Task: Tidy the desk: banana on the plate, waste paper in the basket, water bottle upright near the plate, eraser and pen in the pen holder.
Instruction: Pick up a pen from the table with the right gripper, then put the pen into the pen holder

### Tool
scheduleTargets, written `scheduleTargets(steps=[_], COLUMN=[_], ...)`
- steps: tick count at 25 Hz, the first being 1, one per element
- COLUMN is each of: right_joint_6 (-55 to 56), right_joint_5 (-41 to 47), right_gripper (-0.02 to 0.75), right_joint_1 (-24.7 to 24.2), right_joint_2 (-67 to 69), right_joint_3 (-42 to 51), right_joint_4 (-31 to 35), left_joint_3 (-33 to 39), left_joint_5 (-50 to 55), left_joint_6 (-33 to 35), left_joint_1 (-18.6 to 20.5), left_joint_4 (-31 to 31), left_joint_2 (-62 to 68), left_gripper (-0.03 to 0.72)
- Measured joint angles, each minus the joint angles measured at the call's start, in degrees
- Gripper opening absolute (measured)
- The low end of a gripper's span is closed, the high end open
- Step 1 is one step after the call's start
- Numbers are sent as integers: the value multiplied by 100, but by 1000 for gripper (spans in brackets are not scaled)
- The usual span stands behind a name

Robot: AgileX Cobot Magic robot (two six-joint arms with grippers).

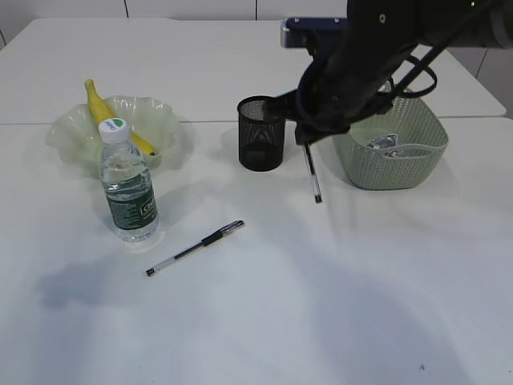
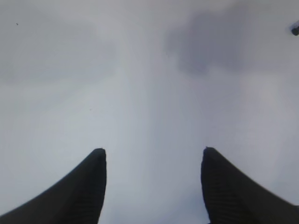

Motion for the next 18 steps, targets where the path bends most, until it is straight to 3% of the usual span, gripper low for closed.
scheduleTargets(steps=[7,18], right_joint_6=[-23,-36], right_joint_5=[-1079,-3105], right_gripper=[48,47], right_joint_1=[0,-44], right_joint_2=[0,230], right_joint_3=[-703,-717], right_joint_4=[-233,-814], left_joint_3=[0,0], left_joint_5=[126,284], left_joint_6=[0,0], left_joint_1=[0,0], left_joint_4=[0,0], left_joint_2=[0,0], left_gripper=[447,447])
